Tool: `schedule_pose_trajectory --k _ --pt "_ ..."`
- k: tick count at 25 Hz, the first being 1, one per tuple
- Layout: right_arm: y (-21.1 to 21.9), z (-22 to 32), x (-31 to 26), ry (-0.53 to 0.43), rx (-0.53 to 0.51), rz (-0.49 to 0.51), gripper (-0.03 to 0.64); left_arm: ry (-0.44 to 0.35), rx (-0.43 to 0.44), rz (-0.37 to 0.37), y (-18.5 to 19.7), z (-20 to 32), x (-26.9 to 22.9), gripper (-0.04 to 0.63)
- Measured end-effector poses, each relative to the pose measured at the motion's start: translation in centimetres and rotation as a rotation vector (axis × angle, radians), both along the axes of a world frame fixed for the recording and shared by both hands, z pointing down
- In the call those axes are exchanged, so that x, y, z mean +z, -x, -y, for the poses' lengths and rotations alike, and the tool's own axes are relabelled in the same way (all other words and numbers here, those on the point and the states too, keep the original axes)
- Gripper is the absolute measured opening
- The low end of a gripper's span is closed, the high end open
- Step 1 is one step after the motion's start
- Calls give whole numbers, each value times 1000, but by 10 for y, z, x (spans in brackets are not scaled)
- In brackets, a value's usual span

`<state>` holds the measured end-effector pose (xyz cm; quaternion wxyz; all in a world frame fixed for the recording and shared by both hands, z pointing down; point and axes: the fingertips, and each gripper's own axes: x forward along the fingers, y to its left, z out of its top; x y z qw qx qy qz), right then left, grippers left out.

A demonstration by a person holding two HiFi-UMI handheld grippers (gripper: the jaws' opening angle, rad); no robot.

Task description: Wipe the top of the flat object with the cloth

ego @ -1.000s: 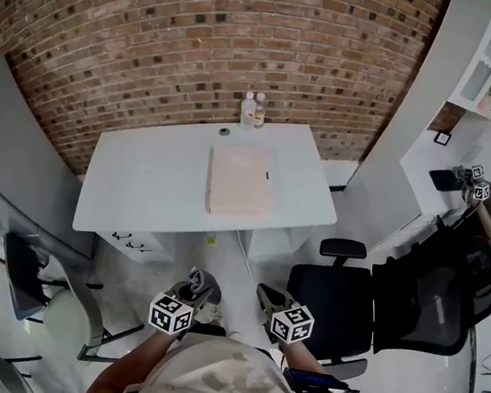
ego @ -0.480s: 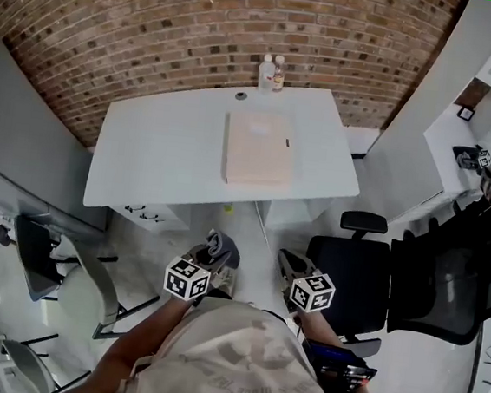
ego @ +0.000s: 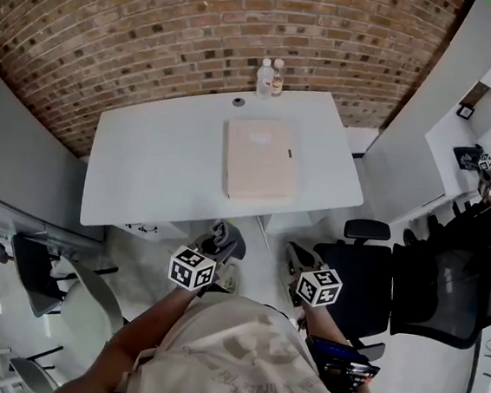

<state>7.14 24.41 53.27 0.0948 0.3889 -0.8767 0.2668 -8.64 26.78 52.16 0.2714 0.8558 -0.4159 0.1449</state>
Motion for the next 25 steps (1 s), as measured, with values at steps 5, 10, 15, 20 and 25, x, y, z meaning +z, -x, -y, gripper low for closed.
schedule_pose_trajectory --k 5,10,15,20,25 --pt "16 28 4 11 33 -19 21 8 21 -16 19 31 6 107" --pt "38 56 7 15 58 -35 21 0 20 -32 47 58 7 107" --pt "63 82 -1 -6 48 -51 21 -7 -5 -49 75 83 7 107" --pt "69 102 -5 -9 40 -73 21 9 -14 -68 80 103 12 107" --pt "60 119 6 19 62 -74 21 26 -3 -66 77 120 19 107"
